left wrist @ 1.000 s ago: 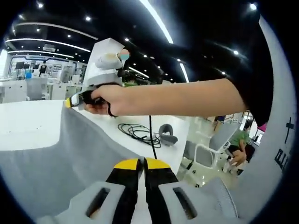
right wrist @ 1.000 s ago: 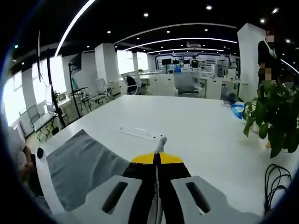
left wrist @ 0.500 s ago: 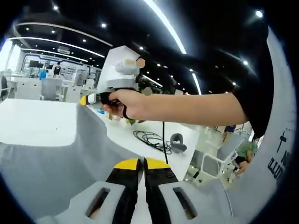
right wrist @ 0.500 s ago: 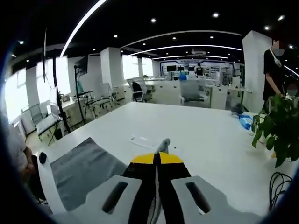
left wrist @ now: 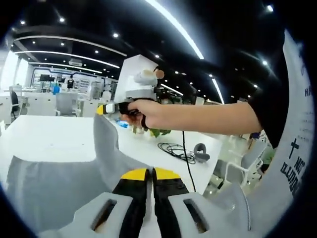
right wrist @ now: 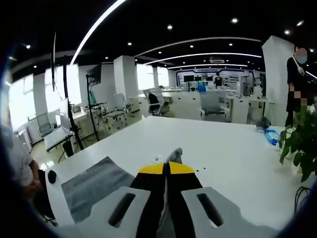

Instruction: Fold the towel on the table until its edges align and the towel forms a compact rectangular stack.

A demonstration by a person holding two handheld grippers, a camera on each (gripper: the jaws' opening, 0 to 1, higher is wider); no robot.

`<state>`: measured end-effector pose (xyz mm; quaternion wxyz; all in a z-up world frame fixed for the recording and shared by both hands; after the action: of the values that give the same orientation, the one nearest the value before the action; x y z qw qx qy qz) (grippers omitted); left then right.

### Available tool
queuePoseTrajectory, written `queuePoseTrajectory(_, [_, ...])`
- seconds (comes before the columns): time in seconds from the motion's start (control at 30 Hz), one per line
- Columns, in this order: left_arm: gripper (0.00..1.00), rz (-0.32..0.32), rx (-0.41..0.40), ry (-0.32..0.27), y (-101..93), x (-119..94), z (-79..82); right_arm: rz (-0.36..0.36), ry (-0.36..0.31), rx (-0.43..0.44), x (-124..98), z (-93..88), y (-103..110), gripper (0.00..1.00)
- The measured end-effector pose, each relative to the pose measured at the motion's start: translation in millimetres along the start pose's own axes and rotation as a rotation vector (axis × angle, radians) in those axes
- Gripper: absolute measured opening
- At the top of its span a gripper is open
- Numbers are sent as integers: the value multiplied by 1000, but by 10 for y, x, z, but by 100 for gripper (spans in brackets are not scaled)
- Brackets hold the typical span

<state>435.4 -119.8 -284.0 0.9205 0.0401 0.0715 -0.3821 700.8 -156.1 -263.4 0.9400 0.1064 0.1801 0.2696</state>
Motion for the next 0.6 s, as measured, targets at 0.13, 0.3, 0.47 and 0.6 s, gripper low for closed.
queuePoseTrajectory(0.13, [4,47,-5,-3,177,-148,-11,22,1,-8,98,-13,183,0])
queuePoseTrajectory(0.3, [4,88,3,-13,303,-273,36,43,-3,-17,239,12,359,0])
queuePoseTrajectory(0.47, [4,142,-2,-28,480,-415,74,58,-8,-20,286,32,532,0])
queuePoseTrajectory(0.6, [4,167,-4,-28,569,-502,70,71,-7,-27,362,42,630,0])
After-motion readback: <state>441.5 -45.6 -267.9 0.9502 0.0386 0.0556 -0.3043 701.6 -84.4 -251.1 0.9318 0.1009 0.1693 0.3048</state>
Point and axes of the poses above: the point that each gripper's makers call its tool centre point, and the gripper's own axes: x roughly forward along the fingers, y roughly to its left, z roughly out of its top, the point moved 2 cm from there along -x, roughly backward along the fingers, and after that the axes turned 14 degrees about x, right-handed, at the moved point
